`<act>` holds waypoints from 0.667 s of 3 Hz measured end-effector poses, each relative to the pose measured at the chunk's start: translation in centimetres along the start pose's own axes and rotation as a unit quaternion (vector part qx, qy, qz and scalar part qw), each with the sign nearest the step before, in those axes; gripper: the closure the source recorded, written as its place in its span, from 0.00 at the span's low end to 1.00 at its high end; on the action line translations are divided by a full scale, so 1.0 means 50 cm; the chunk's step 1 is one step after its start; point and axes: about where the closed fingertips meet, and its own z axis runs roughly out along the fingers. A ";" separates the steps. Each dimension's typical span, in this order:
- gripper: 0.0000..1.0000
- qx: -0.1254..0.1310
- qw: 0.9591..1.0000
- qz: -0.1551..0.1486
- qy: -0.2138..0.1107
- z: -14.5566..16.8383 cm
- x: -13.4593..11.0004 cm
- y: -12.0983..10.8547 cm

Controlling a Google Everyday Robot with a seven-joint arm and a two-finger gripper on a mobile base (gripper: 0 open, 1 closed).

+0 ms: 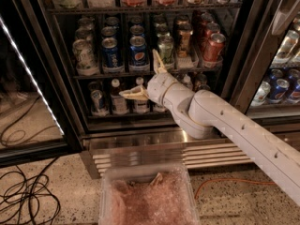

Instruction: Pick pepsi can from middle shelf of fridge

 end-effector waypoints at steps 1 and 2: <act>0.00 0.001 1.000 0.017 -0.009 0.020 0.006 0.014; 0.00 0.001 1.000 0.017 -0.009 0.020 0.006 0.014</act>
Offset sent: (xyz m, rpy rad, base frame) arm 0.0084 0.0111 -0.0094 0.0513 0.0161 0.0086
